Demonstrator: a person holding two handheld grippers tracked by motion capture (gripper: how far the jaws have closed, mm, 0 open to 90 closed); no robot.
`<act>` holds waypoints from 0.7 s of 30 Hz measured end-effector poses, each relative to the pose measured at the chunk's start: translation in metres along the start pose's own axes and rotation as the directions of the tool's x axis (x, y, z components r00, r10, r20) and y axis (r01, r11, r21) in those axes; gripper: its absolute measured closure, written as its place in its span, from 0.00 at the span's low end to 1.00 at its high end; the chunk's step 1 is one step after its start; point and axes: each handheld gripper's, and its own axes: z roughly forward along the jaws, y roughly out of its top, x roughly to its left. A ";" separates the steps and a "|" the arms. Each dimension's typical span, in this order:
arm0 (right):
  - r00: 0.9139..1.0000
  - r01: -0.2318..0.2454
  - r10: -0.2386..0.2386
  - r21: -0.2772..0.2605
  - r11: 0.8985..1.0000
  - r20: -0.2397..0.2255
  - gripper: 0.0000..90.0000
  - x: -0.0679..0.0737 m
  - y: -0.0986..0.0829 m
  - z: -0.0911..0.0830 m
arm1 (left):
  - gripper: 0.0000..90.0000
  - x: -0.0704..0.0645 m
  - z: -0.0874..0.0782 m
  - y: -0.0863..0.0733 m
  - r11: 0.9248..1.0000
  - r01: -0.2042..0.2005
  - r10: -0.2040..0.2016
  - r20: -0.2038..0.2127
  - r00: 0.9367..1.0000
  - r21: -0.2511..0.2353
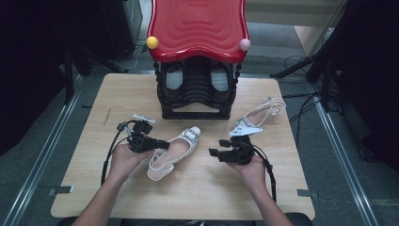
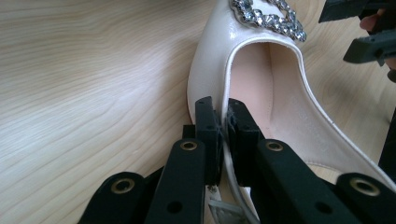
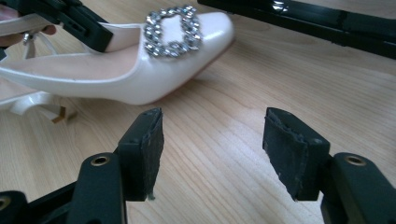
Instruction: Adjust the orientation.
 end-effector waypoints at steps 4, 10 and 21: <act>1.000 -0.007 0.007 -0.003 1.000 -0.003 0.47 0.001 -0.002 0.001 | 0.95 -0.001 0.015 0.001 1.000 0.016 -0.016 -0.014 1.000 0.014; 1.000 -0.009 0.009 -0.010 1.000 -0.004 0.54 0.003 -0.001 0.005 | 0.94 0.001 0.021 0.001 1.000 0.018 -0.018 -0.016 1.000 0.023; 1.000 0.031 -0.031 -0.017 0.999 -0.002 0.74 0.010 -0.001 0.016 | 0.63 -0.009 -0.005 0.008 0.999 -0.031 0.030 -0.026 0.999 -0.026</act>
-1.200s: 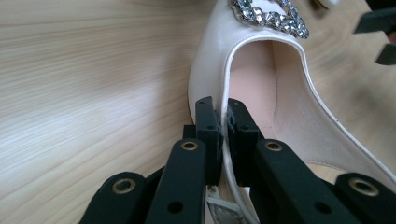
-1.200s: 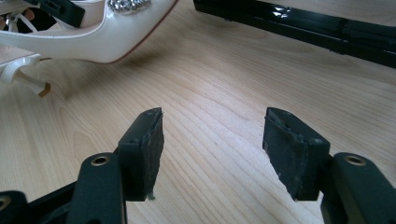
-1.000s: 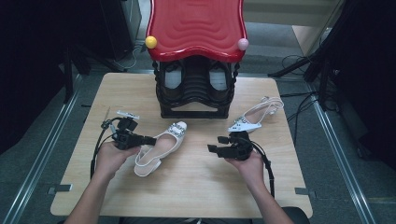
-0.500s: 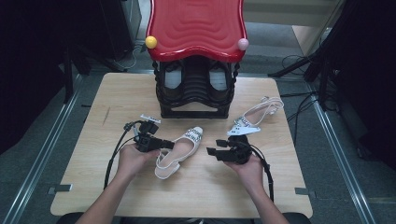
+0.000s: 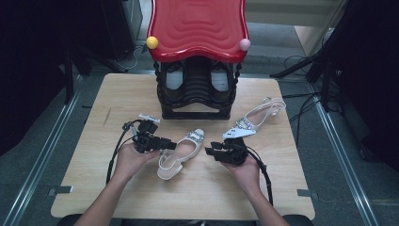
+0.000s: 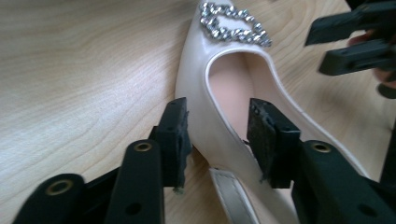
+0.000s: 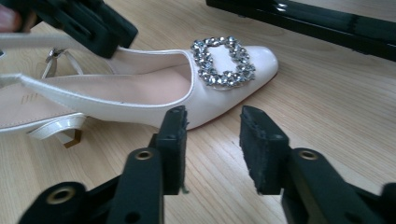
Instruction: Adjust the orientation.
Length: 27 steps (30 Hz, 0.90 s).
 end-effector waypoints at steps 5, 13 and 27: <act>1.000 0.005 -0.005 0.011 1.000 -0.030 0.90 0.002 -0.001 0.008 | 0.58 -0.003 -0.017 0.001 0.999 -0.028 0.028 -0.016 0.999 -0.038; 0.998 0.015 -0.012 0.052 0.999 -0.056 1.00 0.010 0.001 0.020 | 0.55 0.008 -0.025 -0.006 0.999 0.003 -0.005 -0.029 1.000 -0.040; 0.998 0.045 -0.039 0.116 0.992 -0.057 1.00 0.014 0.006 0.040 | 0.51 0.015 -0.034 -0.020 0.999 0.031 -0.034 -0.061 0.998 -0.039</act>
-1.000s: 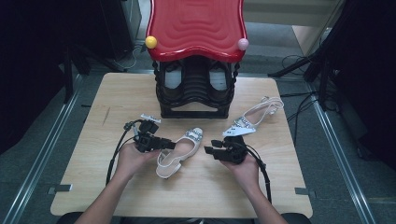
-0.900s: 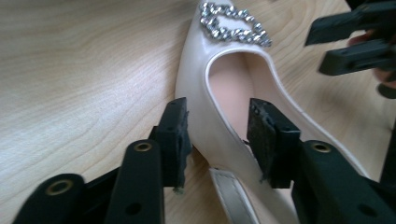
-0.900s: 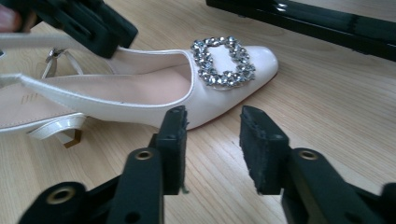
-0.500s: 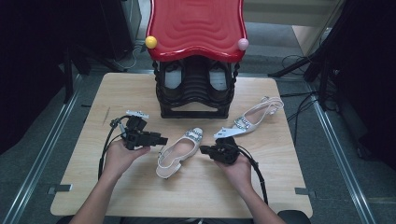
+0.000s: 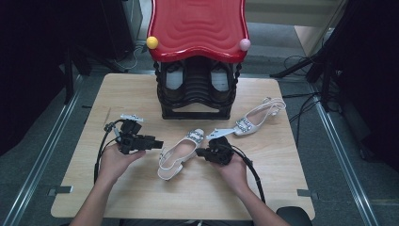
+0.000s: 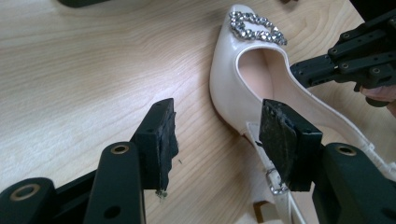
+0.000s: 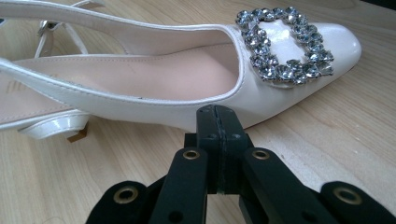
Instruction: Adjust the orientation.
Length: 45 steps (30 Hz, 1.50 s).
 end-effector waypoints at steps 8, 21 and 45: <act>1.000 -0.015 0.015 0.005 1.000 0.007 1.00 -0.006 0.006 0.003 | 0.51 0.003 -0.005 -0.007 1.000 0.016 -0.016 -0.015 1.000 -0.004; 0.999 -0.031 0.031 0.003 1.000 0.016 1.00 -0.018 0.017 0.010 | 0.48 0.007 -0.011 -0.015 0.999 0.025 -0.026 -0.029 0.999 -0.042; 0.993 -0.076 0.084 -0.102 0.992 0.078 1.00 -0.046 0.017 -0.058 | 0.47 0.018 -0.004 -0.004 0.999 -0.002 0.001 -0.020 1.000 -0.043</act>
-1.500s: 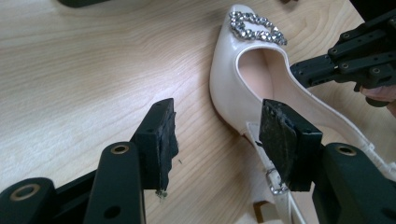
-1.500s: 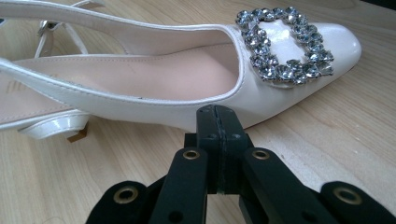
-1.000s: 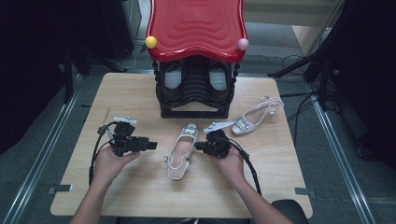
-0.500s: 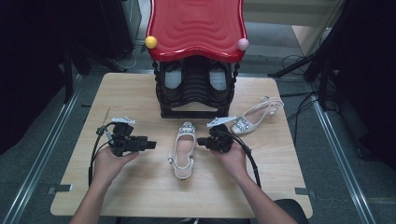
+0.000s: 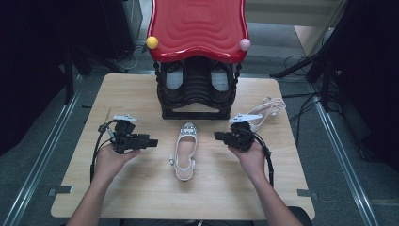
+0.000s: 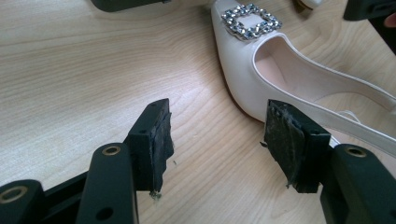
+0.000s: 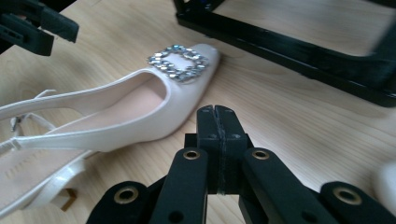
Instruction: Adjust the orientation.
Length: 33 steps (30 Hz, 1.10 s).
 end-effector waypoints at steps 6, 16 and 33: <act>0.998 -0.041 0.042 -0.023 0.999 0.048 1.00 -0.020 -0.002 -0.016 | 0.47 0.002 0.004 0.002 1.000 -0.006 0.006 0.006 1.000 0.007; 0.984 -0.110 0.116 -0.052 0.993 0.133 1.00 -0.063 0.002 -0.036 | 0.48 0.003 0.008 0.006 1.000 0.001 -0.002 0.041 0.999 0.017; 0.949 -0.169 0.177 -0.052 0.984 0.262 1.00 -0.111 -0.002 -0.045 | 0.49 -0.002 0.008 0.006 0.999 -0.026 0.026 0.021 0.999 0.017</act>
